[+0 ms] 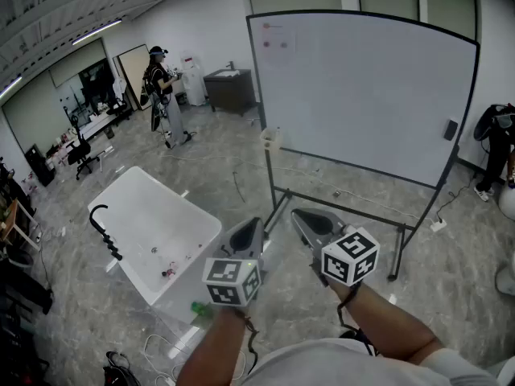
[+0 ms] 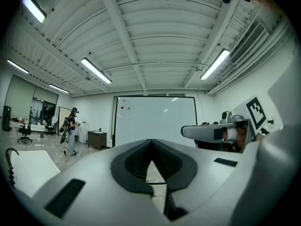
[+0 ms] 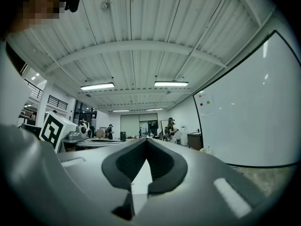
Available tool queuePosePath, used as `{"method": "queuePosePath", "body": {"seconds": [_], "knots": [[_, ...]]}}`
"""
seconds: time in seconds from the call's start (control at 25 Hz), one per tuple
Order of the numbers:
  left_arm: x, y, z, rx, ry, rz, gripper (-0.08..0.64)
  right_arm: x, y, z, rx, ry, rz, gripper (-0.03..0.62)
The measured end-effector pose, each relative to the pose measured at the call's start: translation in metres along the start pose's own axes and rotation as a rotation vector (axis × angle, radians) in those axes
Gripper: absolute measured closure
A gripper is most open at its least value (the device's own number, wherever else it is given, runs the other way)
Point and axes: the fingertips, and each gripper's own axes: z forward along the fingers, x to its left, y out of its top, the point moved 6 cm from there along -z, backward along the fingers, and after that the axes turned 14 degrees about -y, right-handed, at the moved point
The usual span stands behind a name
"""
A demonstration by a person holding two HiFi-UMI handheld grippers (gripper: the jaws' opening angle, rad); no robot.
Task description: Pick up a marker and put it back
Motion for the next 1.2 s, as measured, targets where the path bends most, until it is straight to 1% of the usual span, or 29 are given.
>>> {"method": "queuePosePath", "body": {"seconds": [0.4, 0.52, 0.64, 0.76, 0.88, 1.08, 1.2], "knots": [[0.015, -0.009, 0.000, 0.017, 0.005, -0.030, 0.555, 0.000, -0.005, 0.009, -0.007, -0.004, 0.001, 0.591], [0.022, -0.016, 0.011, 0.023, -0.017, -0.043, 0.555, -0.009, -0.013, 0.018, 0.003, -0.002, 0.008, 0.591], [0.031, -0.024, 0.031, 0.029, -0.023, -0.049, 0.555, -0.028, -0.022, 0.032, 0.012, -0.004, 0.022, 0.591], [0.044, -0.031, 0.058, 0.047, -0.031, -0.052, 0.555, -0.055, -0.027, 0.052, 0.013, -0.011, 0.040, 0.591], [0.064, -0.039, 0.097, 0.070, -0.034, -0.055, 0.555, -0.091, -0.036, 0.082, 0.023, -0.012, 0.060, 0.591], [0.107, -0.049, 0.186, 0.096, -0.024, -0.061, 0.555, -0.173, -0.049, 0.145, 0.037, 0.004, 0.064, 0.591], [0.134, -0.051, 0.239, 0.111, -0.007, -0.072, 0.555, -0.222, -0.053, 0.185, 0.058, 0.019, 0.084, 0.591]]}}
